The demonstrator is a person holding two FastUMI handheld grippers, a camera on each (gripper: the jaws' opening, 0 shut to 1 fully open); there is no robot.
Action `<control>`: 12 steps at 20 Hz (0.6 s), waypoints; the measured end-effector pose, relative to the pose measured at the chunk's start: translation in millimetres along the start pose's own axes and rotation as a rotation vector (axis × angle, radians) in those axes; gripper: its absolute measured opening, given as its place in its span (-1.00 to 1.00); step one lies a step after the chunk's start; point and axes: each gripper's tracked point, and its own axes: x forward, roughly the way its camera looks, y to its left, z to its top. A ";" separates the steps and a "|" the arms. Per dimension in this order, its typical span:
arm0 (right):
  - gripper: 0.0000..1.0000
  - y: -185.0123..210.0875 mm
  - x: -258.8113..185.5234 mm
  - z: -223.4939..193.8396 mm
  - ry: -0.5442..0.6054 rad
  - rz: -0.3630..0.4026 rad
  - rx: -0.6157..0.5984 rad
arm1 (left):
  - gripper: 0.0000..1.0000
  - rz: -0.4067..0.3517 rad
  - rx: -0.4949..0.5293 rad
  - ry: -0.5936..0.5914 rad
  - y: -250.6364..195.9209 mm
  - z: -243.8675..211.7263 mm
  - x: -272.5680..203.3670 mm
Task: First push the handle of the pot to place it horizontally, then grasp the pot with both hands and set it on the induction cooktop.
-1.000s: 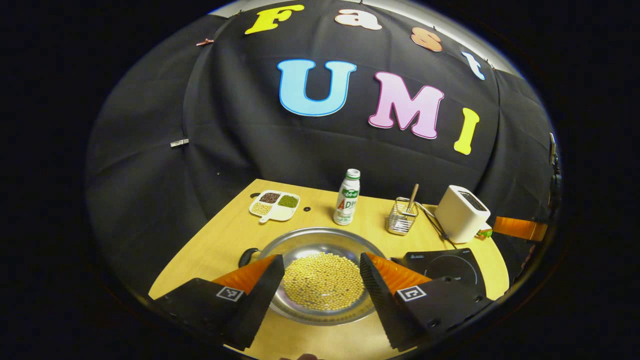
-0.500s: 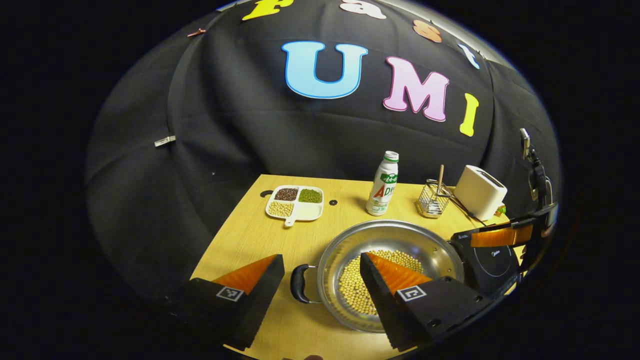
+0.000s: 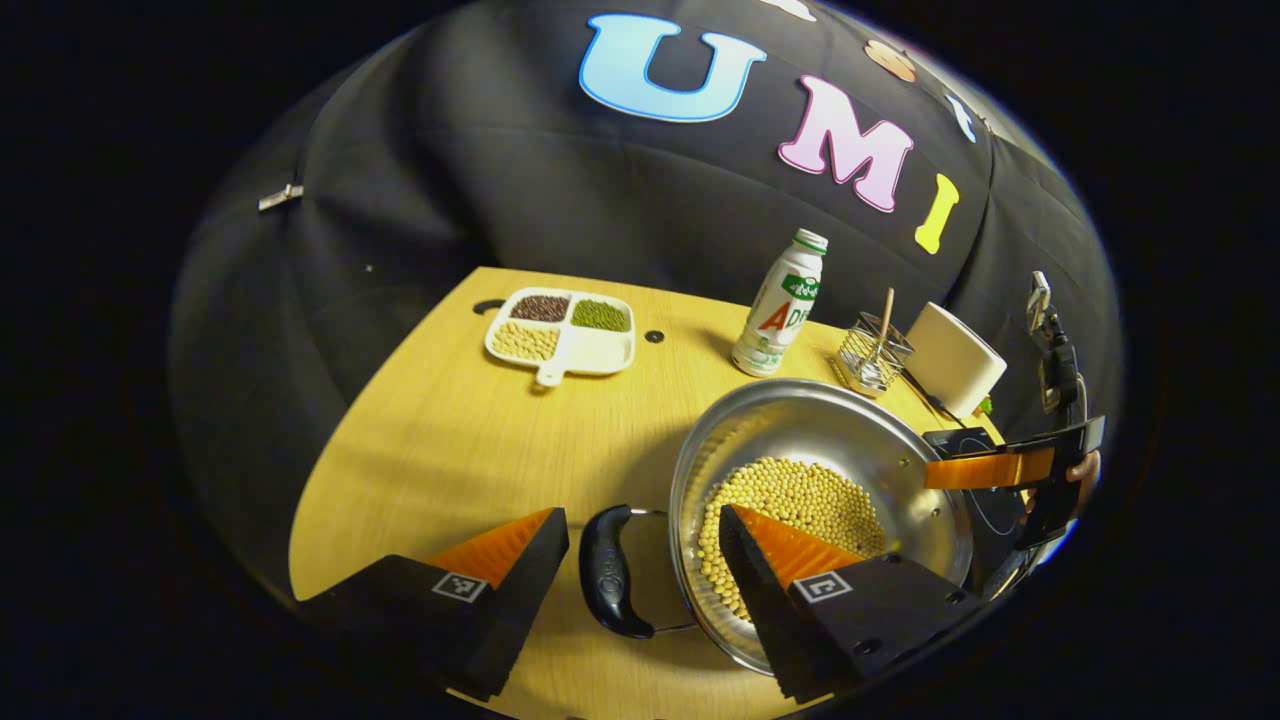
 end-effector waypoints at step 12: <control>0.25 -17.4 15.9 -14.3 0.016 -0.110 0.008 | 0.29 -0.072 -0.008 0.059 2.1 -14.7 10.2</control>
